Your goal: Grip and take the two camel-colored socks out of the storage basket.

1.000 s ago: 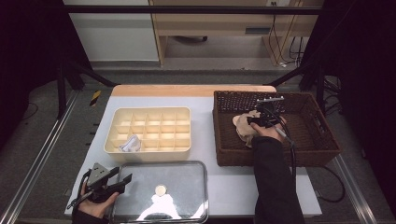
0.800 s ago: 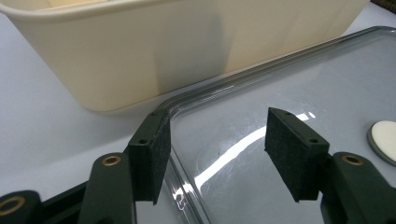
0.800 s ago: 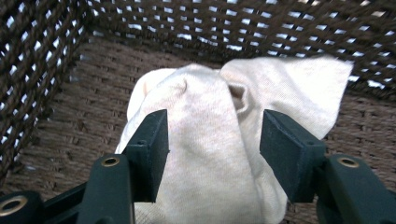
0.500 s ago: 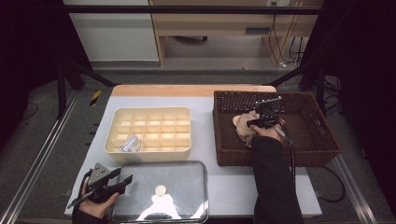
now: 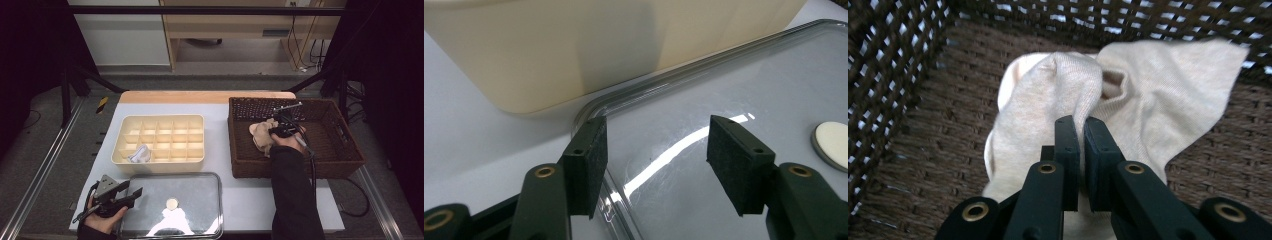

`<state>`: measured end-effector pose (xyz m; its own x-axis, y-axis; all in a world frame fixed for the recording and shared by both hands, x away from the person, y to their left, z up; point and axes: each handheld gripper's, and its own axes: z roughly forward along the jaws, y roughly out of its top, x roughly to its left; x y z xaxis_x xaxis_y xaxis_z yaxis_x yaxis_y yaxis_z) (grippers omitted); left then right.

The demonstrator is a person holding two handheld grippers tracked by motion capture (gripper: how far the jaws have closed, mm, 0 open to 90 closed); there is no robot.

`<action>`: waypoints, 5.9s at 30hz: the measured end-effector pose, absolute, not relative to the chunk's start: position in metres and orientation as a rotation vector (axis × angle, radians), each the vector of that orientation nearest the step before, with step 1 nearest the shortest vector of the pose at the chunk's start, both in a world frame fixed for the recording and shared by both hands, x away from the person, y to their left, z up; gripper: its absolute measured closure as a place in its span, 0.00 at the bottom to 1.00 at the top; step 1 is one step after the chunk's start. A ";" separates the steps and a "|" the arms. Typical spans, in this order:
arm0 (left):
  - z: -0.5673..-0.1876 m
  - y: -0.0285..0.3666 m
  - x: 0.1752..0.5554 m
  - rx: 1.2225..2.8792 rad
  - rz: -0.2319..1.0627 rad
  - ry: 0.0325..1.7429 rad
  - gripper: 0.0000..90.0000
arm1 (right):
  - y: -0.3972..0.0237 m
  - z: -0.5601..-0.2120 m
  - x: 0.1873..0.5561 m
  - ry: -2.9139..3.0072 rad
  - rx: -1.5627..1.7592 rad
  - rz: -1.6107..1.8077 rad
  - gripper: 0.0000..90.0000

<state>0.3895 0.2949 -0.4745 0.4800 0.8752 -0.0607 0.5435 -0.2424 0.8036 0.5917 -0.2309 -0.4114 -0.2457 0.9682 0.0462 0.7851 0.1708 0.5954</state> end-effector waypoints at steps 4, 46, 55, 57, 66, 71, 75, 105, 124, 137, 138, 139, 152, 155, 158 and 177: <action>-0.474 0.295 0.389 1.918 0.518 1.178 0.45 | -0.232 -0.403 0.589 2.073 1.653 0.792 0.96; -0.475 0.294 0.390 1.909 0.513 1.205 0.44 | -0.220 -0.287 0.461 1.939 1.138 1.325 0.96; -0.472 0.295 0.389 1.893 0.525 1.217 0.44 | -0.203 -0.280 0.434 1.996 1.044 1.366 0.96; -0.471 0.294 0.388 1.891 0.539 1.216 0.45 | -0.198 -0.279 0.429 2.008 1.023 1.374 0.96; -0.469 0.293 0.384 1.884 0.601 1.134 0.46 | -0.178 -0.280 0.406 2.073 0.942 1.402 0.96; -0.468 0.293 0.384 1.889 0.569 1.166 0.47 | -0.169 -0.291 0.399 2.115 0.925 1.410 0.96; -0.469 0.293 0.384 1.903 0.542 1.183 0.46 | -0.163 -0.302 0.394 2.151 0.920 1.419 0.96; -0.471 0.293 0.381 1.895 0.571 1.236 0.27 | -0.168 -0.418 0.375 2.360 1.117 1.300 0.96; -0.468 0.296 0.381 1.876 0.514 1.239 0.32 | -0.157 -0.464 0.392 2.400 1.166 1.116 0.86; -0.469 0.296 0.381 1.889 0.546 1.243 0.32 | -0.162 -0.444 0.385 2.296 1.146 1.227 0.68; -0.470 0.296 0.382 1.890 0.547 1.240 0.32 | -0.163 -0.442 0.385 2.286 1.143 1.232 0.67; -0.470 0.296 0.382 1.890 0.547 1.240 0.32 | -0.163 -0.442 0.385 2.286 1.143 1.232 0.67; -0.470 0.295 0.382 1.899 0.552 1.240 0.32 | -0.180 -0.407 0.381 2.171 1.151 1.315 0.62; -0.471 0.295 0.382 1.899 0.551 1.242 0.32 | -0.182 -0.401 0.381 2.154 1.142 1.319 0.61; -0.471 0.295 0.383 1.899 0.555 1.244 0.32 | -0.186 -0.391 0.383 2.129 1.146 1.320 0.60; -0.471 0.295 0.383 1.895 0.571 1.246 0.33 | -0.203 -0.343 0.438 1.952 1.225 1.285 0.54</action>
<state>0.3832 0.2951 -0.4712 0.4180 0.9072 -0.0481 0.5561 -0.2137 0.8031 0.4378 -0.2025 -0.3427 -0.4717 0.8792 0.0672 0.4092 0.1508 0.8999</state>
